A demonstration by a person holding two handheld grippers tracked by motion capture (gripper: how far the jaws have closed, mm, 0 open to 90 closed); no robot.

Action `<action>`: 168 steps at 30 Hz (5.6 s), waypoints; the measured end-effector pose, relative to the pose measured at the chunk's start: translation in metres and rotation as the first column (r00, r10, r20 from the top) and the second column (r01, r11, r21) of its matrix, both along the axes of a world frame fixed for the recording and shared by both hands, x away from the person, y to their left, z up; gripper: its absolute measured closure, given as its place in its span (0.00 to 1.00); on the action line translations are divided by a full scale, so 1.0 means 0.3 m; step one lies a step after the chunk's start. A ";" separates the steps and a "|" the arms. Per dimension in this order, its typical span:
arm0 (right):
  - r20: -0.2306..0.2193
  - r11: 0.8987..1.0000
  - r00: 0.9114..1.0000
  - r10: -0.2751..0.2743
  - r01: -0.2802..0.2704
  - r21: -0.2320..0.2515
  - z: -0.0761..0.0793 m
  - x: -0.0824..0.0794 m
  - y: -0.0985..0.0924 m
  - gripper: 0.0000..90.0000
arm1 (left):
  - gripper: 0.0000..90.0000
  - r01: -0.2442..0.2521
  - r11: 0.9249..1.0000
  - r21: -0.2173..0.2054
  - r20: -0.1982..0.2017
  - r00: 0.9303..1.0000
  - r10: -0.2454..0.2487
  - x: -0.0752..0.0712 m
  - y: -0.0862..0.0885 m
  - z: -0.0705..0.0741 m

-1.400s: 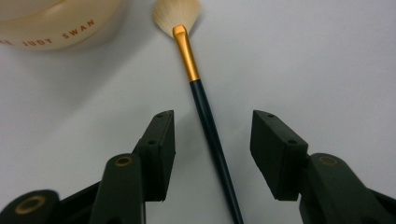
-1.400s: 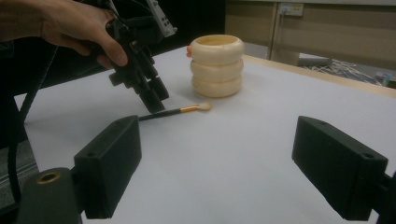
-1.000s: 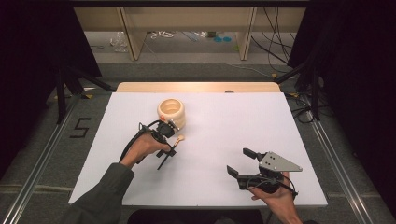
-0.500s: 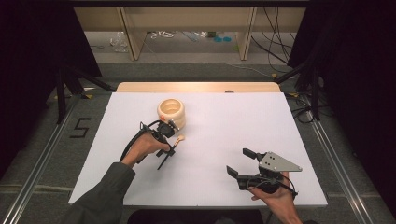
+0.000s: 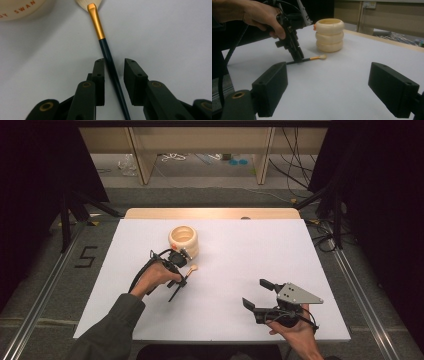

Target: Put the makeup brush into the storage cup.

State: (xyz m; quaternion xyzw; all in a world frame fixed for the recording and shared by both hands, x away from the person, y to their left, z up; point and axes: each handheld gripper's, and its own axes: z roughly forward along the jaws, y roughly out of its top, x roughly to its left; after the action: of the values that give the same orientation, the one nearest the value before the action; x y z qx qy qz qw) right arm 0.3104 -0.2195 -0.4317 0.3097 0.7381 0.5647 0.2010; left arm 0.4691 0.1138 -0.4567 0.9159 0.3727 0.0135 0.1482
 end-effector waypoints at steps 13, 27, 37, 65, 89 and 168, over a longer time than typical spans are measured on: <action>0.018 1.000 1.000 0.010 -0.010 -0.007 0.000 0.003 -0.001 0.19 | 0.83 0.009 1.000 0.008 -0.002 1.000 -0.009 0.002 0.004 -0.009; 0.017 1.000 1.000 0.013 -0.013 -0.010 0.000 0.003 0.000 0.19 | 0.92 -0.010 1.000 0.004 0.014 1.000 0.010 0.001 0.008 -0.015; 0.016 1.000 1.000 0.013 -0.013 -0.010 0.000 0.003 0.000 0.19 | 0.92 0.003 1.000 0.018 0.025 1.000 -0.004 -0.004 0.001 -0.015; 0.017 1.000 1.000 0.004 -0.004 0.000 -0.001 0.005 -0.002 0.19 | 0.93 0.057 0.998 -0.011 0.051 0.997 -0.057 -0.002 0.021 0.012; -0.045 0.999 0.999 0.007 -0.005 0.043 -0.003 0.008 -0.011 0.19 | 0.93 0.086 0.975 -0.206 0.142 0.988 -0.057 -0.070 0.040 0.120; -0.136 0.913 0.970 0.203 -0.137 0.383 0.033 0.178 0.202 0.44 | 0.93 0.187 0.813 -0.551 0.389 0.920 0.052 -0.360 -0.046 0.250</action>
State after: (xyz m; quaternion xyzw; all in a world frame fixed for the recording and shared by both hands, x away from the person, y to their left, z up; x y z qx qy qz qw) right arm 0.3637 -0.1590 -0.4217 0.3243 0.6568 0.6803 0.0241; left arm 0.3613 0.1000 -0.3816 0.8192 0.2889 0.0747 0.4898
